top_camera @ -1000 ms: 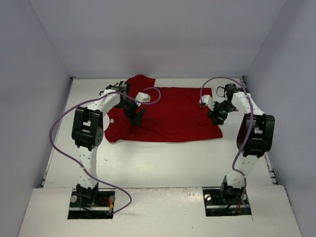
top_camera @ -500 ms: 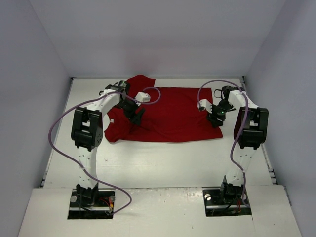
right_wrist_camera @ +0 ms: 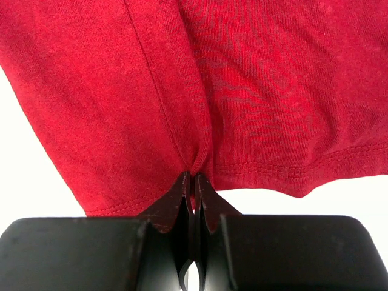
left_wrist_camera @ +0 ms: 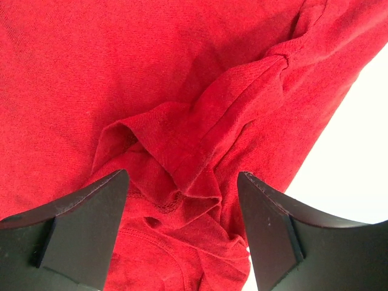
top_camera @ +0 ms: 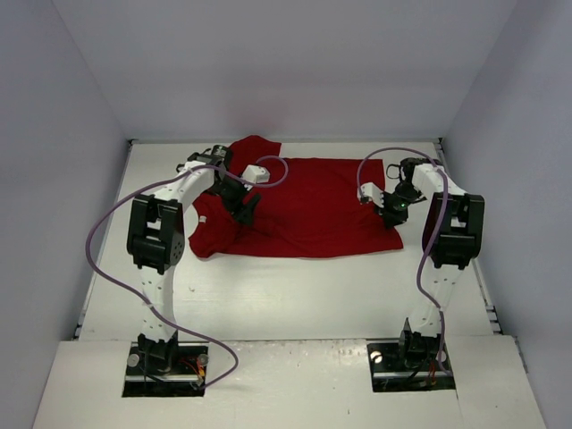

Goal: Fold and stack the t-shirts
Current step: Fold the flattened tshirt in 1/3 of the way

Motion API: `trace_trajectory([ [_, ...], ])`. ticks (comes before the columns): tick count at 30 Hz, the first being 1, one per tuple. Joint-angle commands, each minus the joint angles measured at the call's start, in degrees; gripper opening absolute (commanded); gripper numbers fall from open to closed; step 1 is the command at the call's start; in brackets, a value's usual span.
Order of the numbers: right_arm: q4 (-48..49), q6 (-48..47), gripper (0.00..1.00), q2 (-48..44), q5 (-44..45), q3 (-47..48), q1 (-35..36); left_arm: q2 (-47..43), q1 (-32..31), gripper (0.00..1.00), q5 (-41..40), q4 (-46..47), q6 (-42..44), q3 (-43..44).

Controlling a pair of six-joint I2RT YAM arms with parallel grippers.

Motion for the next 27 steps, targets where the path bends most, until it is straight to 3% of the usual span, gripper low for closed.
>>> trace_trajectory([
  [1, -3.95, 0.89, 0.0, -4.37, 0.03, 2.65, -0.52, -5.5, 0.68, 0.7, 0.19, -0.73, 0.79, 0.51],
  [8, -5.59, 0.27, 0.0, -9.51, -1.27, 1.61, -0.43, -4.46, 0.74, 0.7, -2.03, -0.7, 0.65, 2.17],
  [16, -5.76, 0.05, 0.0, -8.64, -0.52, 0.65, -0.52, -1.57, 0.33, 0.68, -2.02, -1.57, 0.96, 5.79],
  [19, -5.76, 0.14, 0.0, -8.41, -0.59, 0.63, -0.52, -1.81, 0.19, 0.6, -1.13, -1.65, 1.44, 5.78],
  [22, -5.67, 0.4, 0.0, -8.06, -0.67, 0.54, -0.52, -1.99, -0.17, 0.46, 0.27, -3.24, 2.43, 6.13],
  [27, -5.71, 0.36, 0.0, -8.06, -0.72, 0.54, -0.74, -2.3, -0.77, 0.48, 0.98, -4.95, 4.17, 5.12],
])
